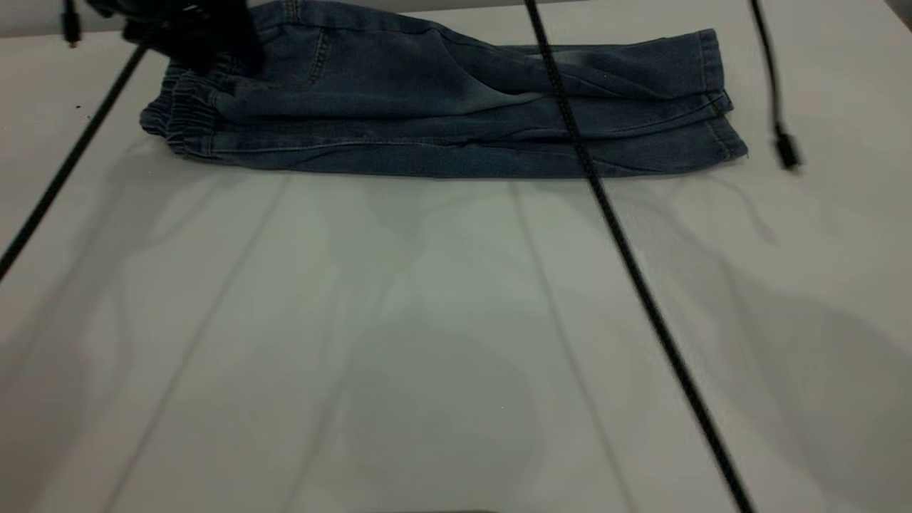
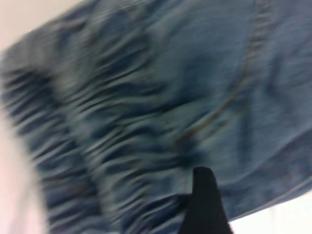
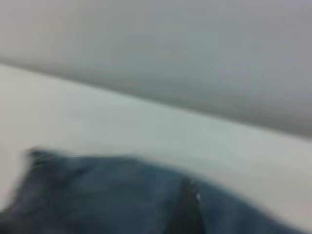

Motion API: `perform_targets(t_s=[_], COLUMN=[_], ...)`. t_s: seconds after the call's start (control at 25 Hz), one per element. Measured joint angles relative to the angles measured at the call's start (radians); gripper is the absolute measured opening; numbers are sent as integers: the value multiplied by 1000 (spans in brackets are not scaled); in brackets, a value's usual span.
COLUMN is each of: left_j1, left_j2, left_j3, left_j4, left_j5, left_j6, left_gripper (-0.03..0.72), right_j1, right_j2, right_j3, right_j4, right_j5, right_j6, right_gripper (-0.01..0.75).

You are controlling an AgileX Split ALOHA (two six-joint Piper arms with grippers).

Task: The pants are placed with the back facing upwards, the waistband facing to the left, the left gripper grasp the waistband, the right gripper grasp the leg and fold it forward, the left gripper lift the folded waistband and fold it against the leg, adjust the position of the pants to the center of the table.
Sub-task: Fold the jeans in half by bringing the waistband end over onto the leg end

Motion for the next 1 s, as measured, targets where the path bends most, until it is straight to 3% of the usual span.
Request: perform_targets(t_s=[0.12, 0.28, 0.76, 1.0], left_j1=[59, 120, 122, 119], left_j2=[0, 3, 34, 119], left_j3=[0, 0, 0, 0], left_j4=[45, 70, 65, -59], left_j5=[4, 25, -78, -164], left_j6=[-105, -160, -166, -142], left_gripper=[469, 469, 469, 469], right_j1=[5, 7, 10, 10], right_j2=[6, 9, 9, 9], right_j3=[31, 46, 5, -73], right_j4=[-85, -313, -1311, -1427], right_j5=[148, 248, 479, 515], right_j6=[106, 313, 1148, 1235], right_gripper=[515, 515, 515, 515])
